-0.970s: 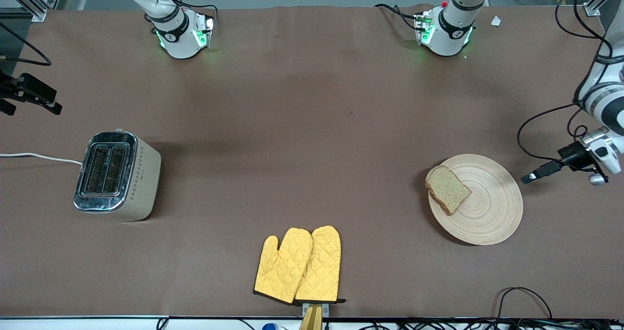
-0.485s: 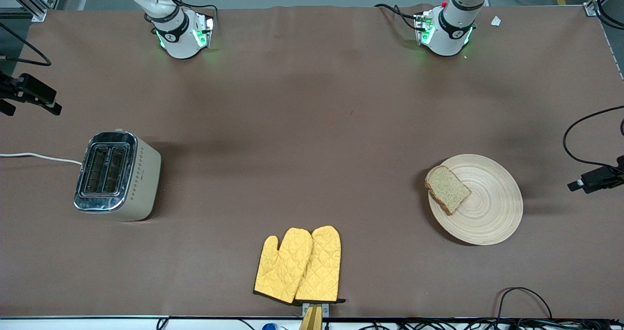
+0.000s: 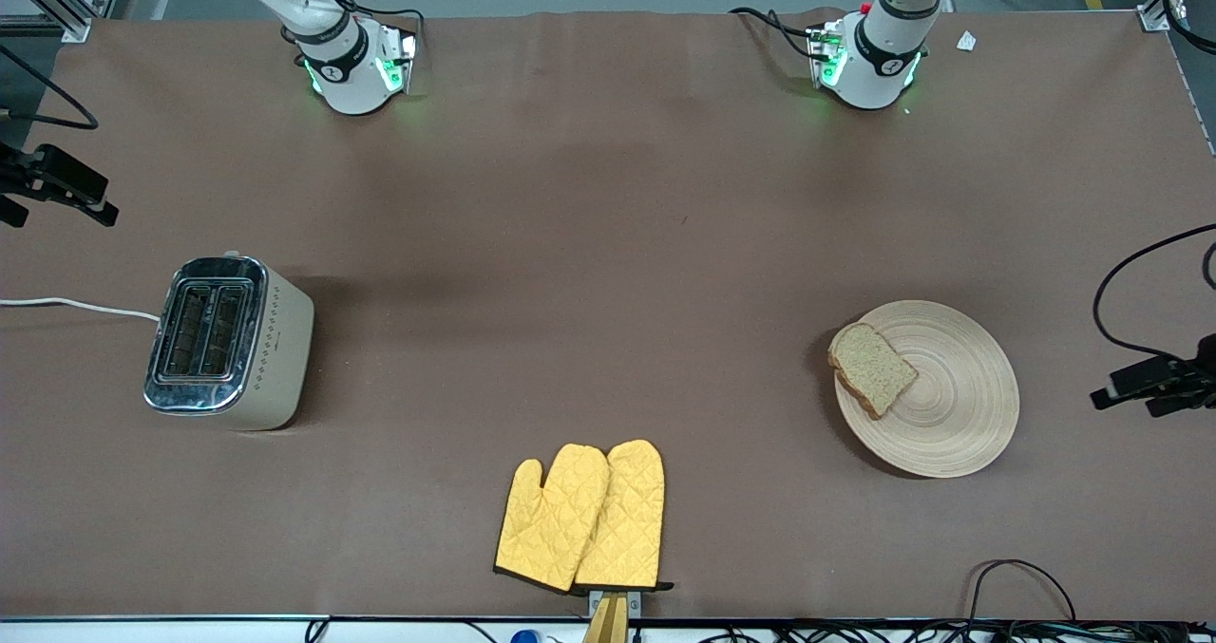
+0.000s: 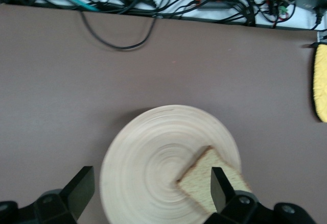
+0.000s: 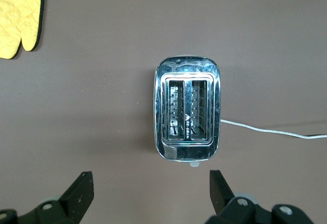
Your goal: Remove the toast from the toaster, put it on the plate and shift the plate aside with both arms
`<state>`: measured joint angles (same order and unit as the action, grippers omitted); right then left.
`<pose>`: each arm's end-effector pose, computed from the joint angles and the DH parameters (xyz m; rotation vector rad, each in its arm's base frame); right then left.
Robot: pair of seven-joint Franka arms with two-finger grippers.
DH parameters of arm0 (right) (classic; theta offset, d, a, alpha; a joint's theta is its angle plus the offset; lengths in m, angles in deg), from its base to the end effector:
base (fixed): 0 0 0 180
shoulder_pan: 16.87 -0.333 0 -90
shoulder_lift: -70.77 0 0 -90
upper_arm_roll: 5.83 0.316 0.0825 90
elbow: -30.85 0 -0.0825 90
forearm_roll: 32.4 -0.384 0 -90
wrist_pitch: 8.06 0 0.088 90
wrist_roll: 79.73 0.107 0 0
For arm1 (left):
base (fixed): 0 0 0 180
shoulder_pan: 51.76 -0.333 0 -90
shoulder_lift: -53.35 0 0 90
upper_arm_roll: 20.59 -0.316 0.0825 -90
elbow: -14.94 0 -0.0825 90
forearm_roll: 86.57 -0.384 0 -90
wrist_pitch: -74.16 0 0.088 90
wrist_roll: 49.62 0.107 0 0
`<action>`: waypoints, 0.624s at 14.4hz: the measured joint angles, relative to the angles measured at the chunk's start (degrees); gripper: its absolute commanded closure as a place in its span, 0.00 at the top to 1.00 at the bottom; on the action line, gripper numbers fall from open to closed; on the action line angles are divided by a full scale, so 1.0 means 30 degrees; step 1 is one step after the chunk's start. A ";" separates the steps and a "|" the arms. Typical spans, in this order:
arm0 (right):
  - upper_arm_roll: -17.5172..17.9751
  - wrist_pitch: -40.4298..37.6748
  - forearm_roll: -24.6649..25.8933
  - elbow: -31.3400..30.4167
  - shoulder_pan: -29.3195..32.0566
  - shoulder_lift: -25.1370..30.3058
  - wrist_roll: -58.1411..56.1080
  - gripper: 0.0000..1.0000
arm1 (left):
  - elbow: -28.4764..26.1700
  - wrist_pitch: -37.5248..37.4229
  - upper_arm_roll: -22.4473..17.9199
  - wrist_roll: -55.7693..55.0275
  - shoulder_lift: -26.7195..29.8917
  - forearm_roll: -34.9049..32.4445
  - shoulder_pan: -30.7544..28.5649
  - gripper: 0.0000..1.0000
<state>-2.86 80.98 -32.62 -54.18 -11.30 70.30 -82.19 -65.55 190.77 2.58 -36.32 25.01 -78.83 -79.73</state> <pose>0.5553 -0.0249 0.6593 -3.1386 0.0036 -0.0972 0.7029 0.1062 0.4562 2.8460 -0.0533 0.3140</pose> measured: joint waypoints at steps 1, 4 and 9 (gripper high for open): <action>-0.0002 0.0005 0.0000 -0.0001 0.0000 0.0000 0.0001 1.00 | 0.0075 -0.0004 0.0014 -0.1120 0.0244 -0.0525 0.0798 1.00; -0.0004 0.0027 0.0000 0.0000 0.0000 0.0000 0.0004 1.00 | 0.0166 -0.0750 0.0033 -0.4799 0.1204 -0.1848 0.3028 1.00; -0.0012 0.0109 0.0000 0.0000 0.0000 0.0000 0.0010 1.00 | 0.0220 -0.4179 -0.0005 -0.8368 0.3387 -0.2069 0.5021 1.00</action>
<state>-2.89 81.31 -32.62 -54.18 -11.30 70.30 -82.16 -64.89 178.23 2.56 -61.43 35.17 -85.04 -64.66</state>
